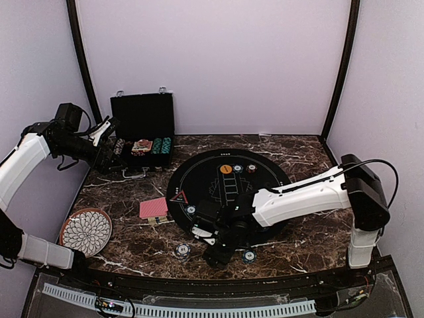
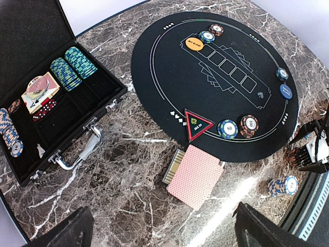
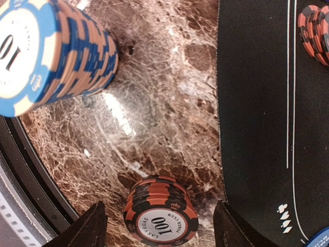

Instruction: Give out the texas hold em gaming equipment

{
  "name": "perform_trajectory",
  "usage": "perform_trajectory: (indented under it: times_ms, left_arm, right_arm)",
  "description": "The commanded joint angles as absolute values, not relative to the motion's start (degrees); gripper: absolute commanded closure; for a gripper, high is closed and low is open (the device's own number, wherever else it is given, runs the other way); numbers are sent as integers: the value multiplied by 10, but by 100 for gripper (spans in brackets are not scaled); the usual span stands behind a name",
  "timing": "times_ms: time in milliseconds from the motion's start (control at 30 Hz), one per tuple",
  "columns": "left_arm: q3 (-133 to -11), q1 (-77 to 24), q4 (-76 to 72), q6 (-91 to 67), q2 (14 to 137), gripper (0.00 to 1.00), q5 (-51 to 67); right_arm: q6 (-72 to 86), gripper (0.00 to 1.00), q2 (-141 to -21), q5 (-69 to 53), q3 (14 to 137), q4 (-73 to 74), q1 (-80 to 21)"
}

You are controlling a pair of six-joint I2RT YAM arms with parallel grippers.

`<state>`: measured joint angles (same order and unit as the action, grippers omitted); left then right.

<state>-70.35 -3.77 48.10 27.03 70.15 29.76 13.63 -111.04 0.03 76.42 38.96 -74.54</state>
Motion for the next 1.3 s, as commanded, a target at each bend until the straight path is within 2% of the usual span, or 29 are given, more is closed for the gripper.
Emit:
perform_trajectory:
  times_ms: [0,767,933,1067,1267]
  left_arm:
    - [-713,-40,486,275,690,1,306]
    - [-715,-40,487,277,687,1,303]
    - [-715,-40,487,278,686,1,302]
    - [-715,-40,487,279,686,1,302]
    - [-717,-40,490,281,685,1,301]
  right_arm:
    - [130,33,-1123,3,783,379,-747]
    - [124,72,-1127,-14,788,387,-746]
    - [122,89,-1120,-15,788,390,-741]
    - [120,98,-1108,-9,790,392,-737]
    - [120,100,-1076,9,799,406,-727]
